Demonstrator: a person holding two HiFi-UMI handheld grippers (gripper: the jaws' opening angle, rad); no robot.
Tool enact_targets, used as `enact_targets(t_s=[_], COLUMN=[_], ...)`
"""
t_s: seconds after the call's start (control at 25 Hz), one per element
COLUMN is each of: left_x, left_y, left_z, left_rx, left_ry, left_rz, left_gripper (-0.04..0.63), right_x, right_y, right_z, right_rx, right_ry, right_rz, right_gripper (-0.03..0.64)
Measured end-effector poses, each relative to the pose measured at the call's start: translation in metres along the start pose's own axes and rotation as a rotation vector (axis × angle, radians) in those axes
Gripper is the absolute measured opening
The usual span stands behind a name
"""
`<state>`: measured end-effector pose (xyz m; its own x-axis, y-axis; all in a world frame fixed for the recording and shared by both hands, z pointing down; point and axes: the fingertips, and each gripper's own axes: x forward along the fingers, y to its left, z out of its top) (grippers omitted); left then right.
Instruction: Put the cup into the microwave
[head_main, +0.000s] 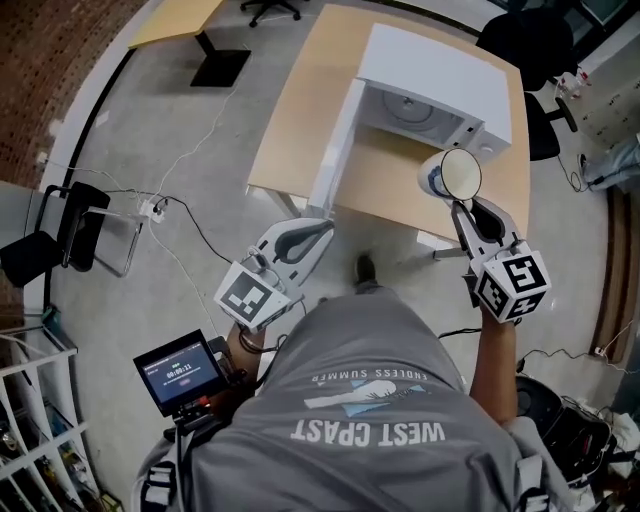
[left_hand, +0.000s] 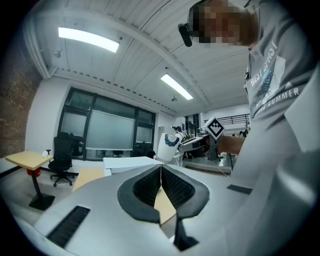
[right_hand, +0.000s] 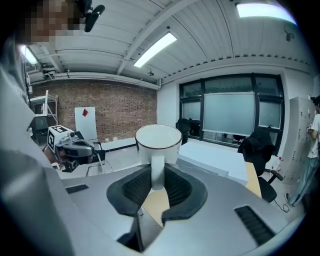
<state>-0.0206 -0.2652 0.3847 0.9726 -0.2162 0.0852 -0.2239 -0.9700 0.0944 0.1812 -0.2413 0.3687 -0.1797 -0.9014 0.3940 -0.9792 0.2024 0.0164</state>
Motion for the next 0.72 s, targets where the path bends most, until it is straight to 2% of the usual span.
enact_targets(t_s=[0.2,0.28,0.72], left_x=[0.058,0.069,0.059], left_y=[0.019,0.025,0.067], left_z=[-0.015,-0.019,-0.018], left_rx=[0.006,0.008,-0.044], left_ry=[0.034,0.041,0.102], left_rz=[0.072,0.095,0.263], left_gripper=[0.021,0.021,0.021], right_x=[0.068,0.098,0.219], right_y=[-0.082,-0.101,-0.160], right_z=[-0.045,-0.065,-0.126], right_rx=[0.023,0.042,0.093], right_ry=[0.051,0.085,0.255], right_rz=[0.030,0.044,0.047], right_gripper=[0.072,0.072,0.072])
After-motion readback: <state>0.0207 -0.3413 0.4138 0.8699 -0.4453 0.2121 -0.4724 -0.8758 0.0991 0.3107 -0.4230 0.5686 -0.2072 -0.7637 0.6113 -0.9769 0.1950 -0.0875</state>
